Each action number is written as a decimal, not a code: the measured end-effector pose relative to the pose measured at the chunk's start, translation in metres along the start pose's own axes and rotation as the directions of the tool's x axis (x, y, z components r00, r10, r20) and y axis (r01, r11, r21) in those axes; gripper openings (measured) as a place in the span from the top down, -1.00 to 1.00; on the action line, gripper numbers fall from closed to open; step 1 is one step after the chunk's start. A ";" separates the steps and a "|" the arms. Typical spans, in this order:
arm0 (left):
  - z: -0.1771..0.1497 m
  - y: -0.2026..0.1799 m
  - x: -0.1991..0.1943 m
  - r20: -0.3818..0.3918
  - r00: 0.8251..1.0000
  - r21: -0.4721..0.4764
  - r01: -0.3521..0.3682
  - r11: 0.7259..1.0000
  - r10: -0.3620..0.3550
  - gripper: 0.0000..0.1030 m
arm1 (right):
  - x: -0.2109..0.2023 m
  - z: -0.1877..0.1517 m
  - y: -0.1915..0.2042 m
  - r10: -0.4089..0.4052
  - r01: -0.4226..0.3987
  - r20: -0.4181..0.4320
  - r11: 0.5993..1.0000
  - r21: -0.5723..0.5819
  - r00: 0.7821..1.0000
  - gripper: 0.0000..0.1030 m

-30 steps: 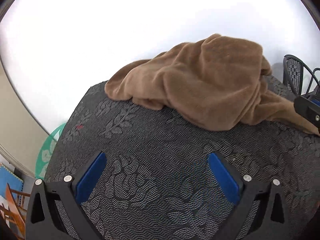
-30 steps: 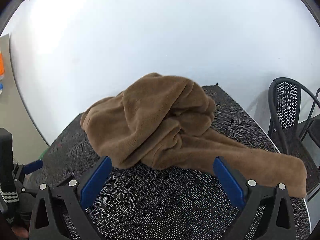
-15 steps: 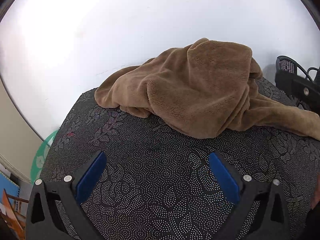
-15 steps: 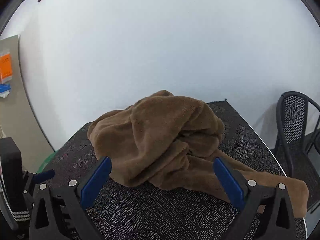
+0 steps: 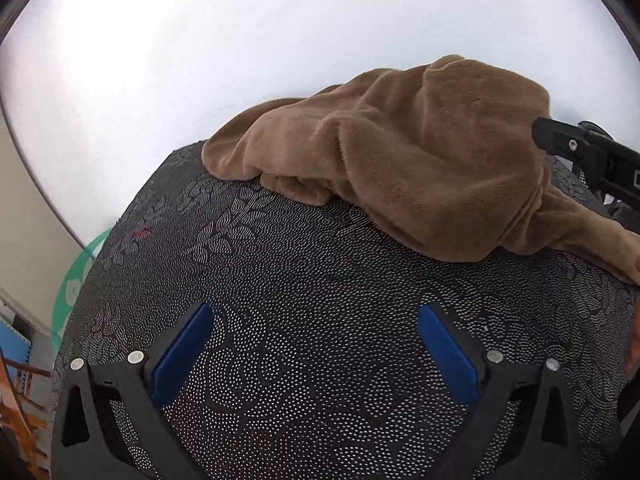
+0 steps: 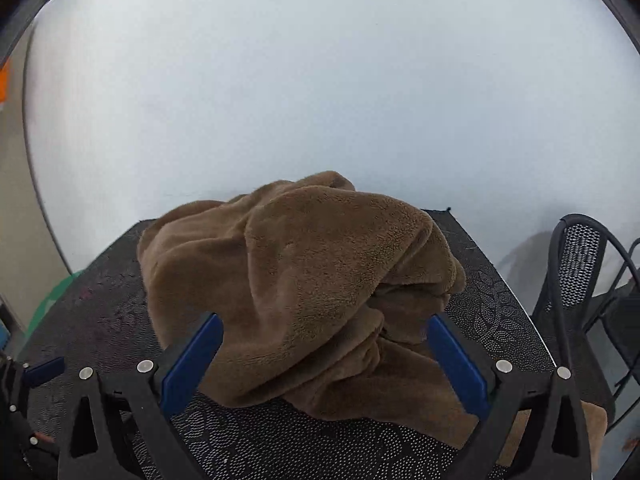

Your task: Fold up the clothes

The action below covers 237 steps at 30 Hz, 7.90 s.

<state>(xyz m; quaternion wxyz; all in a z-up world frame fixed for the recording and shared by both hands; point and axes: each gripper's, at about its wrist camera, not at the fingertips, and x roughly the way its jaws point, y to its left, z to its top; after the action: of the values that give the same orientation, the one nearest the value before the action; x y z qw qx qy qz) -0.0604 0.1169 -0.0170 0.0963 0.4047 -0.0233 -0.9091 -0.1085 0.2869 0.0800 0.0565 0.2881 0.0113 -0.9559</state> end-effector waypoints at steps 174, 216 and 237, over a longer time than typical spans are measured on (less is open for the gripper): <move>-0.048 0.236 -0.006 -0.027 0.972 -0.348 0.211 0.914 -0.234 0.20 | 0.002 -0.077 -0.028 0.293 -0.283 -0.005 0.928 0.242 0.956 -0.52; -0.024 0.261 0.000 -0.039 0.989 -0.409 0.114 0.905 -0.142 -0.38 | 0.003 -0.078 -0.028 0.299 -0.290 -0.005 0.929 0.230 0.954 -0.52; -0.025 0.212 -0.070 0.070 0.949 0.135 0.296 0.946 -0.307 -0.38 | 0.001 -0.079 -0.026 0.301 -0.291 -0.008 0.928 0.231 0.954 -0.52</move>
<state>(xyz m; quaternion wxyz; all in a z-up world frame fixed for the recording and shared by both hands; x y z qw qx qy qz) 0.0366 -0.0763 0.0426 -0.0700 0.3671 -0.0212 -0.9273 -0.0694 0.3170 0.0133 0.1663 0.3119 -0.1405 -0.9248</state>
